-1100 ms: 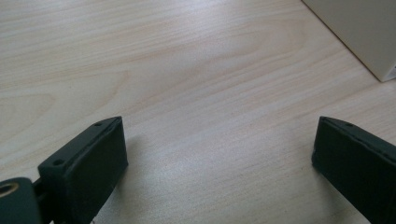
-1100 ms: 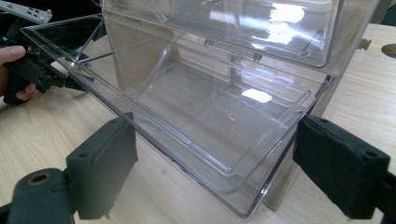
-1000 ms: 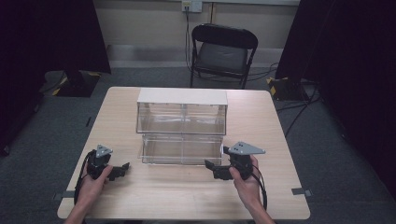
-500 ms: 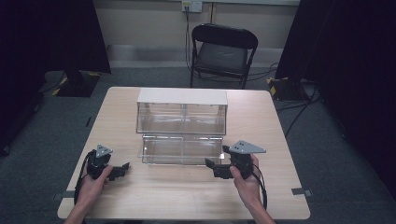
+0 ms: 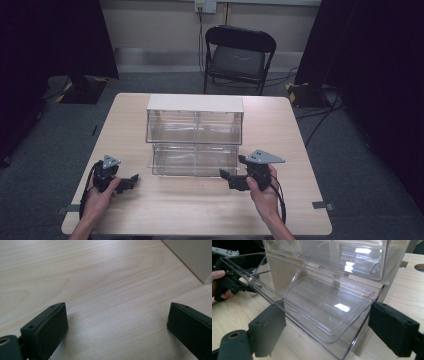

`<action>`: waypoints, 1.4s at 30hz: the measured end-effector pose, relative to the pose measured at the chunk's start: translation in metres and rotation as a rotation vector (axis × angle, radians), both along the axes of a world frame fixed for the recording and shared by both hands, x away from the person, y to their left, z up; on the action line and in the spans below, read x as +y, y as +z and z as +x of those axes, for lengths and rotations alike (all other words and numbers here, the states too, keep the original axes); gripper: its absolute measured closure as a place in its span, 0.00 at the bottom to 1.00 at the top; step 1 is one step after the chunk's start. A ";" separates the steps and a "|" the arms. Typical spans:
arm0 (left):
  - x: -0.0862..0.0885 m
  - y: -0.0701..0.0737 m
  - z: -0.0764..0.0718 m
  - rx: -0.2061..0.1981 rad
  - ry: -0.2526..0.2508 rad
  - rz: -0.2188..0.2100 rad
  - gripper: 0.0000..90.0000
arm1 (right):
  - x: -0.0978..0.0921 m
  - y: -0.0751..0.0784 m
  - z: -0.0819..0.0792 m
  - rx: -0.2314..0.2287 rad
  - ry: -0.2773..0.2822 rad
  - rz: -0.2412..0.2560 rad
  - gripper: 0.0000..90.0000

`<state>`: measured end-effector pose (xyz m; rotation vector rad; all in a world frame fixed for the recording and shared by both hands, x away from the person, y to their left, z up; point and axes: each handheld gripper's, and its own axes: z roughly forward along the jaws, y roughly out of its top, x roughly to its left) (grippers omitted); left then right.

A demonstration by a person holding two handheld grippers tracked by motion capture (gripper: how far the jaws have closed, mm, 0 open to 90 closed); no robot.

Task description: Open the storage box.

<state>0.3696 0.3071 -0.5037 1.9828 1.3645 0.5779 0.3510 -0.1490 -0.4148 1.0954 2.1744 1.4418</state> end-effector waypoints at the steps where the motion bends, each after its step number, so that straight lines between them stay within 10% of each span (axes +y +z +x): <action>1: 0.000 0.000 0.000 0.000 0.000 0.000 0.03 | 0.000 0.000 0.000 0.001 -0.001 0.001 0.15; 42: 0.000 0.000 0.000 0.000 0.000 0.000 0.03 | -0.001 0.021 0.006 -0.033 -0.032 -0.021 0.15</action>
